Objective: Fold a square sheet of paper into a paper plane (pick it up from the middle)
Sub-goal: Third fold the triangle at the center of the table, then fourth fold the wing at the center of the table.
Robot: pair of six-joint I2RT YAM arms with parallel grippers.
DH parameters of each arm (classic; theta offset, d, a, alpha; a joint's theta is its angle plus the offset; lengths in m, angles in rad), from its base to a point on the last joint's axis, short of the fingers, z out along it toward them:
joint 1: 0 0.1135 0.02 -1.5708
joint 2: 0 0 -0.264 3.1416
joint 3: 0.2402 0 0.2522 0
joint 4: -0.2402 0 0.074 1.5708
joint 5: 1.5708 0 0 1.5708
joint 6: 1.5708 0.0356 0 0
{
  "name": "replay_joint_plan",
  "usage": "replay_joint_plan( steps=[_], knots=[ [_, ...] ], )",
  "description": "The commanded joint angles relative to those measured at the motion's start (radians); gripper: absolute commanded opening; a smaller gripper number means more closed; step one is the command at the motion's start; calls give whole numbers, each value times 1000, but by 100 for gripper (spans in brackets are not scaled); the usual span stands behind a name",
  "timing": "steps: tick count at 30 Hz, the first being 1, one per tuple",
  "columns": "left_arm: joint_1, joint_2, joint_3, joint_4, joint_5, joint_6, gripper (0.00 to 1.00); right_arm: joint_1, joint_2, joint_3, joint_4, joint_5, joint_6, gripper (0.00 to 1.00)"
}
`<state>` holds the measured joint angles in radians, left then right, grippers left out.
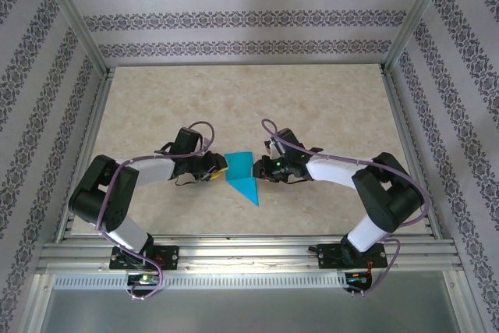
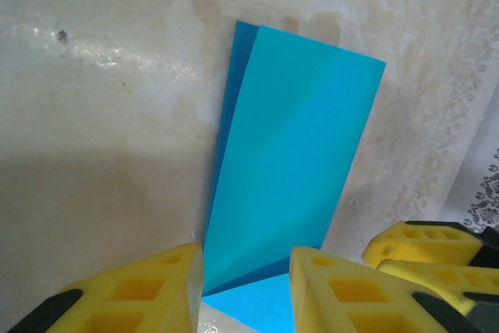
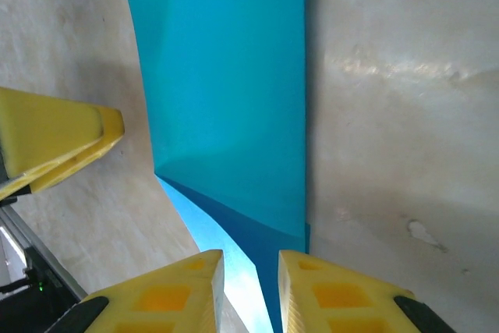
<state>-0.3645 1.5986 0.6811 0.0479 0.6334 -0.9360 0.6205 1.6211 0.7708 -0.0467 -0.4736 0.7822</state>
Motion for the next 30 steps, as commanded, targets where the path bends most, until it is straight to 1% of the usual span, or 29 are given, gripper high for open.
replay_joint_plan(
  steps=[1,4,6,7,11,14,16,18,22,25,30],
  knots=[
    [12,-3,1,49,16,-17,35,18,43,21,20,-43,-6,24],
    [13,-6,-5,46,21,-15,35,27,61,34,22,-53,-12,21],
    [12,-16,-15,38,20,-17,35,30,50,31,12,-28,-17,15],
    [12,-24,-24,42,16,-18,35,30,38,18,24,-13,-12,13],
    [12,-34,-18,18,6,-5,34,3,10,-12,47,-28,-10,8],
    [13,-42,-17,21,3,-2,33,-15,7,-24,65,-83,-5,7],
    [14,-46,-13,17,-4,-1,35,-21,11,-30,83,-127,-2,7],
    [15,-38,-1,15,1,-3,35,-24,19,-39,116,-153,-4,5],
    [15,-32,-6,60,5,-33,35,-46,49,-63,212,-216,41,7],
    [16,-29,-2,53,6,-33,35,-61,49,-95,295,-236,81,8],
    [18,-45,0,35,-1,-26,35,-65,71,-86,265,-224,65,9]
  ],
)
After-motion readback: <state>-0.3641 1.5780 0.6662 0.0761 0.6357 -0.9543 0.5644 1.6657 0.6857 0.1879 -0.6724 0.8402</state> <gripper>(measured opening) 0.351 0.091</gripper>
